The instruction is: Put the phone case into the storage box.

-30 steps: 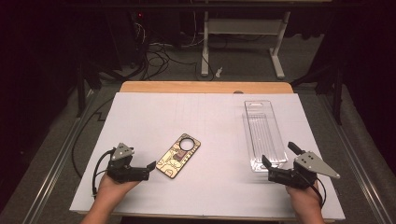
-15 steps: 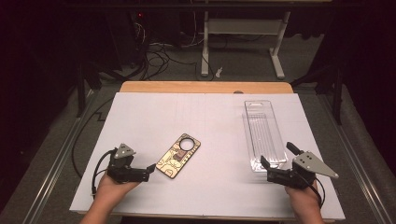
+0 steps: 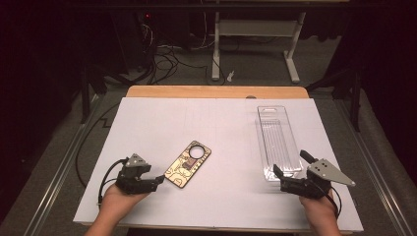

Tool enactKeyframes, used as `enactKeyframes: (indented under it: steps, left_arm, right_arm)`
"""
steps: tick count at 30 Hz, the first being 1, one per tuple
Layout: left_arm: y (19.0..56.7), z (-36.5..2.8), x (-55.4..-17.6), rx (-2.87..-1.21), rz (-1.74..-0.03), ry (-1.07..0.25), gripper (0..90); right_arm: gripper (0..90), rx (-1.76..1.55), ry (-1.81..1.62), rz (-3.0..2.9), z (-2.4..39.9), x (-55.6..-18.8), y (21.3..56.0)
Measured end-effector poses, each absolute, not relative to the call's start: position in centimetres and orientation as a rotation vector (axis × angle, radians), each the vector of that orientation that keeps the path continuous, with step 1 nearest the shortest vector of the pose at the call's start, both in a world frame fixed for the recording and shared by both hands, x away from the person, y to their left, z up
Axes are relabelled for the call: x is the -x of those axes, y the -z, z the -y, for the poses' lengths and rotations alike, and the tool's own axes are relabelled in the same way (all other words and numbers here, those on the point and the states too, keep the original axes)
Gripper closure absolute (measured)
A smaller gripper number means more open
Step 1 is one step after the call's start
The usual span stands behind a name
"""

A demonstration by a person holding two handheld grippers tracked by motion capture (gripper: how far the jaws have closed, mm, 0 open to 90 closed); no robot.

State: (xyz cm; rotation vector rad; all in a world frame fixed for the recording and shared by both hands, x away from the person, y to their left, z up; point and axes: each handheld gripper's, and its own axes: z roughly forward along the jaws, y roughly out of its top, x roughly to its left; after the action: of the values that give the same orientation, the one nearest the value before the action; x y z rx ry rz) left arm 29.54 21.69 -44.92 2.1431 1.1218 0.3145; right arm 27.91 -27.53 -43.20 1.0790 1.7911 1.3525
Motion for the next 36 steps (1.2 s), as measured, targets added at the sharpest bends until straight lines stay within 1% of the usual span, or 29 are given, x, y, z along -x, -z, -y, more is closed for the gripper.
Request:
enactKeyframes:
  steps: [2,3,4,5,6,7,9,11,15,17,22,28,36]
  left_arm:
    - [44.8,-21.4,-29.3,-2.129,-1.086,-0.309,54.5]
    - [44.7,-21.2,-29.2,-2.131,-1.070,-0.303,57.7]
    - [44.6,-20.6,-29.0,-2.129,-1.043,-0.287,66.3]
    - [44.6,-20.6,-29.0,-2.129,-1.043,-0.287,72.4]
    - [44.6,-20.2,-28.9,-2.128,-1.036,-0.289,72.4]
    - [44.5,-19.8,-28.9,-2.140,-1.033,-0.295,79.5]
    - [44.5,-19.0,-28.9,-2.156,-1.015,-0.289,88.9]
    - [44.5,-18.2,-28.9,-2.169,-0.994,-0.251,89.7]
    - [44.8,-16.4,-28.3,-2.225,-0.928,-0.218,89.7]
    - [45.1,-15.4,-28.2,-2.271,-0.896,-0.235,89.7]
    - [45.8,-14.2,-28.3,-2.320,-0.873,-0.208,89.8]
    - [46.2,-13.7,-28.5,-2.348,-0.863,-0.194,89.9]
    - [46.3,-14.0,-28.7,-2.355,-0.883,-0.226,89.8]
  right_arm:
    - [0.0,-1.073,-1.350,-1.793,27.5,-27.9,43.2]
    - [0.0,-1.071,-1.349,-1.794,27.5,-27.9,43.2]
    - [0.0,-1.070,-1.348,-1.793,27.5,-27.9,43.2]
    - [0.0,-1.070,-1.348,-1.793,27.5,-27.9,43.2]
    - [0.0,-1.071,-1.349,-1.793,27.5,-27.9,43.2]
    - [0.0,-1.071,-1.350,-1.793,27.5,-27.9,43.2]
    - [0.0,-1.071,-1.348,-1.795,27.5,-27.9,43.2]
    - [0.0,-1.072,-1.346,-1.797,27.5,-28.0,43.2]
    - [0.0,-1.067,-1.347,-1.794,27.5,-27.9,43.2]
    - [0.0,-1.070,-1.344,-1.789,27.5,-28.0,43.2]
    - [0.0,-1.061,-1.346,-1.795,27.4,-27.9,43.2]
    - [0.0,-1.062,-1.349,-1.798,27.3,-28.0,43.2]
    - [0.0,-1.066,-1.348,-1.795,27.4,-27.9,43.2]
